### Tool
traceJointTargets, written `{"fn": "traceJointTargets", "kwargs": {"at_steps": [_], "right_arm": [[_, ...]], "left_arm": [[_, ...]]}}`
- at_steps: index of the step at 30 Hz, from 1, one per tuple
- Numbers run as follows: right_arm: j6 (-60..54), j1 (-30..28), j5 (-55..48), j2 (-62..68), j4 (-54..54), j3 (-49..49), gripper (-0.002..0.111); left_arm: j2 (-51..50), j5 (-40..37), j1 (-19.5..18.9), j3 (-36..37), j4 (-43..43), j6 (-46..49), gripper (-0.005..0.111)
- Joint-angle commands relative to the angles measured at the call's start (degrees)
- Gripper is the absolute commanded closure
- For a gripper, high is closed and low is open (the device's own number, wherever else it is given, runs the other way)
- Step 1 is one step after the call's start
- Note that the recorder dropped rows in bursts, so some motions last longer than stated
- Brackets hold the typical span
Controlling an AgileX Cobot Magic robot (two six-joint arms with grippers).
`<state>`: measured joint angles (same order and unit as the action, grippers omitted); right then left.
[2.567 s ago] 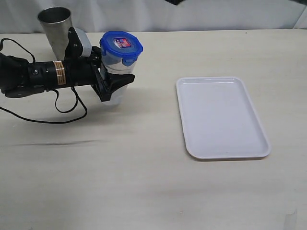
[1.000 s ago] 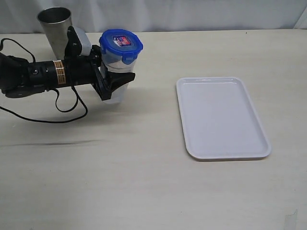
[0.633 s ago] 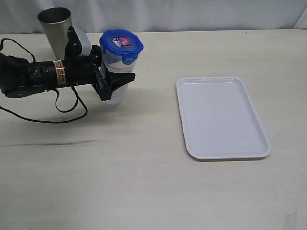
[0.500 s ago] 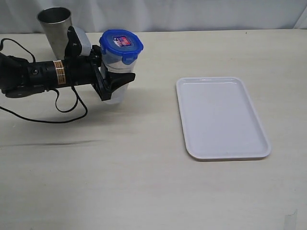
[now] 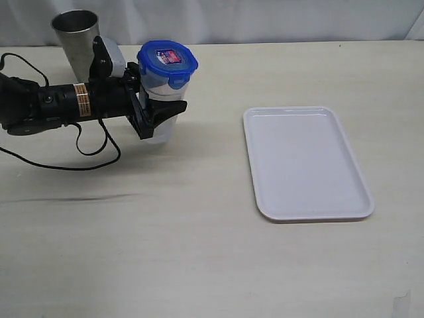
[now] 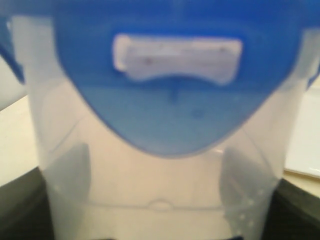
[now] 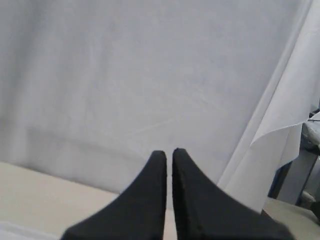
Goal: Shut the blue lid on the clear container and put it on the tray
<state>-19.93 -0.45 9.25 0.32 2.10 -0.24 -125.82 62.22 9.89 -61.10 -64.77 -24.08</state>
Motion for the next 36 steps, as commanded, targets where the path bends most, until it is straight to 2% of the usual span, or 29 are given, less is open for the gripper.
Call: {"fn": "traceJointTargets", "kwargs": {"at_steps": [1,6,8,11,16,22,28,36], "right_arm": [[0.26,-0.98,-7.12,-0.32,2.31,0.24,0.104],[0.26,-0.86,-9.25,-0.32,1.63,0.24,0.104],[0.26,-0.74,-9.65,-0.32,-1.56,0.24,0.104],[0.26,-0.74,-12.57,-0.32,-12.57,0.24,0.104],[2.18,-0.74,-17.67,-0.32,3.34,0.24,0.104],[2.4,-0.74,-23.84,-0.32,-5.76,0.24,0.104],[2.4,-0.74,-28.45,-0.32,1.9,0.24,0.104],[2.4,-0.74,-28.57,-0.32,1.51,0.24,0.104]], "left_arm": [[0.79,2.05,0.15,-0.33,0.34,-0.16,0.107],[0.79,2.05,0.15,-0.33,0.34,-0.16,0.107],[0.79,2.05,0.15,-0.33,0.34,-0.16,0.107],[0.79,2.05,0.15,-0.33,0.34,-0.16,0.107],[0.79,1.94,0.15,-0.33,0.34,-0.16,0.107],[0.79,1.94,0.15,-0.33,0.34,-0.16,0.107],[0.79,1.94,0.15,-0.33,0.34,-0.16,0.107],[0.79,1.83,0.15,-0.33,0.34,-0.16,0.107]]}}
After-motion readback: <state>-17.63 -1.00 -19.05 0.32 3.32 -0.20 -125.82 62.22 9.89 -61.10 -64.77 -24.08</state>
